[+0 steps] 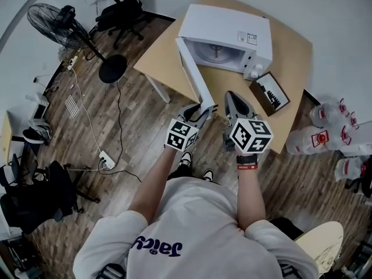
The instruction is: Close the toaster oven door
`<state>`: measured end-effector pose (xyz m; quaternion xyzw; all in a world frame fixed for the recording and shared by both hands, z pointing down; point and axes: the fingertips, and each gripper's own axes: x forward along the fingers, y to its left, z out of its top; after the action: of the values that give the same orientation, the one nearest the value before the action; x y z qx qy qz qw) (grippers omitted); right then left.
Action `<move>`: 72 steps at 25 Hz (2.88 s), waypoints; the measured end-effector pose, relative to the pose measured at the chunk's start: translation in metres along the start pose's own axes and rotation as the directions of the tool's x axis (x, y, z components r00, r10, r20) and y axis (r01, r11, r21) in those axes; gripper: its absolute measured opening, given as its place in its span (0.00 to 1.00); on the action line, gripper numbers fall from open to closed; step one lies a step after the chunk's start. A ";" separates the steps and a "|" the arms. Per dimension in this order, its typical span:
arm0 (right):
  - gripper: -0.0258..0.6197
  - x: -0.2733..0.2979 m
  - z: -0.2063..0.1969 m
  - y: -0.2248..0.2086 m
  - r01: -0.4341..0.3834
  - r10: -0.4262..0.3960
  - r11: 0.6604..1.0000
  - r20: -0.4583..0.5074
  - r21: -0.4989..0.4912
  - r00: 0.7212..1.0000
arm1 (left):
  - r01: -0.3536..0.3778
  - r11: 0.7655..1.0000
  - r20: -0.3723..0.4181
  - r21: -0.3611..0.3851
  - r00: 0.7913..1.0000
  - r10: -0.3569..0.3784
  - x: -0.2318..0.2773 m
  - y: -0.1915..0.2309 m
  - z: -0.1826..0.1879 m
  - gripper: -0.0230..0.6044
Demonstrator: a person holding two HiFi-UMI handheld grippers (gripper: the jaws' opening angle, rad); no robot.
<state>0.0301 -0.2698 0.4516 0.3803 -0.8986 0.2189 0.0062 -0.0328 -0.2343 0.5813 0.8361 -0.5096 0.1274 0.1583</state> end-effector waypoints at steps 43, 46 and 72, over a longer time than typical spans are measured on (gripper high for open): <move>0.06 -0.007 0.013 -0.038 0.106 -0.106 0.994 0.033 0.015 0.994 | 0.040 0.998 -0.042 0.045 0.998 -0.038 0.054 -0.022 0.019 0.27; 0.06 -0.006 0.014 -0.039 0.108 -0.108 0.994 0.033 0.016 0.994 | 0.040 0.998 -0.044 0.046 0.998 -0.038 0.058 -0.024 0.021 0.27; 0.06 -0.018 0.020 -0.067 0.194 -0.195 0.981 0.052 0.023 0.979 | 0.072 0.996 -0.053 0.058 0.996 -0.069 0.088 -0.028 0.033 0.27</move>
<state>0.0920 -0.3063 0.4558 0.4723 -0.8549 0.2148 0.0001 0.0333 -0.3066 0.5803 0.8544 -0.4715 0.1582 0.1506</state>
